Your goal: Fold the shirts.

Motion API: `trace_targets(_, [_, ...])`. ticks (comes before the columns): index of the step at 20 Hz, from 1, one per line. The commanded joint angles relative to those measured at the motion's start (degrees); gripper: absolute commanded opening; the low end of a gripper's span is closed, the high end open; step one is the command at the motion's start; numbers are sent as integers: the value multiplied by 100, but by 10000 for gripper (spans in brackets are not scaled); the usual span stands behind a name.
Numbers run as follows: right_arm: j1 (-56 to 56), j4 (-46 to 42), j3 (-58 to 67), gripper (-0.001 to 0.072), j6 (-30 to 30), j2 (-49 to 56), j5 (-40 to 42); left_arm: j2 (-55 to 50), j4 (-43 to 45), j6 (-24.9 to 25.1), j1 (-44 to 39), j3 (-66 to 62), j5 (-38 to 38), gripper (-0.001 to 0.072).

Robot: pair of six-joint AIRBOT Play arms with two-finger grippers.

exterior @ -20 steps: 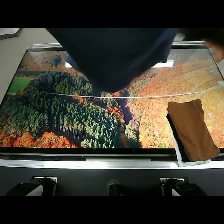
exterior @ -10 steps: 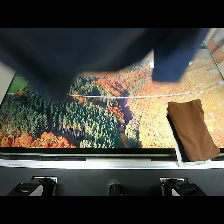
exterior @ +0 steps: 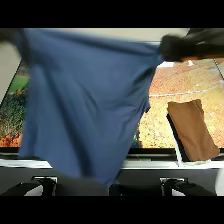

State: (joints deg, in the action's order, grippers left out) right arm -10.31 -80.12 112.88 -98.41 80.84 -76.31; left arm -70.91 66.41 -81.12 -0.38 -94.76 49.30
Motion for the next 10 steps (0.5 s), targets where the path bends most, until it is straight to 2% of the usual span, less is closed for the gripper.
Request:
trace_targets(1, [-2,151,-66,31,-310,1576,227,-1303,153,-76,7,728,-203,27])
trace_targets(4, [-2,649,-66,31,-752,2594,-238,-2258,-105,-79,-46,730,-181,28])
trace_targets(7, [-2,852,-66,31,-732,3150,-675,-2750,-448,-79,-129,730,323,29])
trace_targets(8, [-2,848,-66,30,-654,3213,-710,-2804,-448,-79,-149,730,527,91])
trace_targets(10, [0,752,-63,30,-446,3204,-667,-2811,-424,-81,-83,640,1353,704])
